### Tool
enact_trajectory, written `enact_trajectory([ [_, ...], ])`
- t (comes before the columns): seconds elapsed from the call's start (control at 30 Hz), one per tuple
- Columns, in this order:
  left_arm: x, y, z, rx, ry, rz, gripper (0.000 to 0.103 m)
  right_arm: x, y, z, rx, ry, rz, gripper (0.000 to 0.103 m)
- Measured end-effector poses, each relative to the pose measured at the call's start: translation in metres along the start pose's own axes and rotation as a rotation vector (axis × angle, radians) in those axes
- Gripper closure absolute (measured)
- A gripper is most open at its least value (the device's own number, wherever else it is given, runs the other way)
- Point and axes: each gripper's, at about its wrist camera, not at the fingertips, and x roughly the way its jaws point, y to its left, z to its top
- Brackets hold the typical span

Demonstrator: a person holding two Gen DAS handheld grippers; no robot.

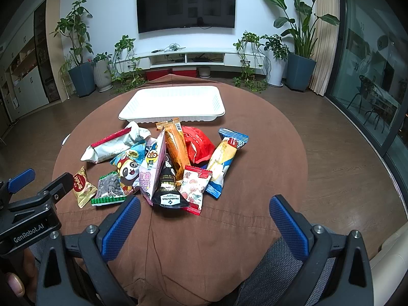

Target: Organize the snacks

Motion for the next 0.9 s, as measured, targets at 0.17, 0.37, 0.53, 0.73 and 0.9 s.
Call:
enact_trajectory([
  [0.17, 0.003, 0.002, -0.001, -0.006, 0.007, -0.052, 0.0, 0.0, 0.0, -0.001, 0.003, 0.0, 0.004, 0.0],
  [0.37, 0.013, 0.021, -0.004, -0.048, 0.034, -0.314, 0.0, -0.004, -0.006, 0.0, 0.039, -0.039, 0.038, 0.0],
  [0.53, 0.012, 0.032, -0.017, -0.011, 0.113, -0.256, 0.0, -0.002, -0.022, 0.002, 0.116, -0.097, 0.088, 0.0],
  [0.73, 0.043, 0.065, -0.015, -0.133, 0.22, -0.184, 0.0, 0.019, -0.033, 0.003, 0.148, -0.005, 0.168, 0.0],
  [0.9, 0.073, 0.077, -0.004, -0.192, 0.278, -0.134, 0.0, 0.033, -0.04, -0.001, 0.145, 0.032, 0.192, 0.004],
])
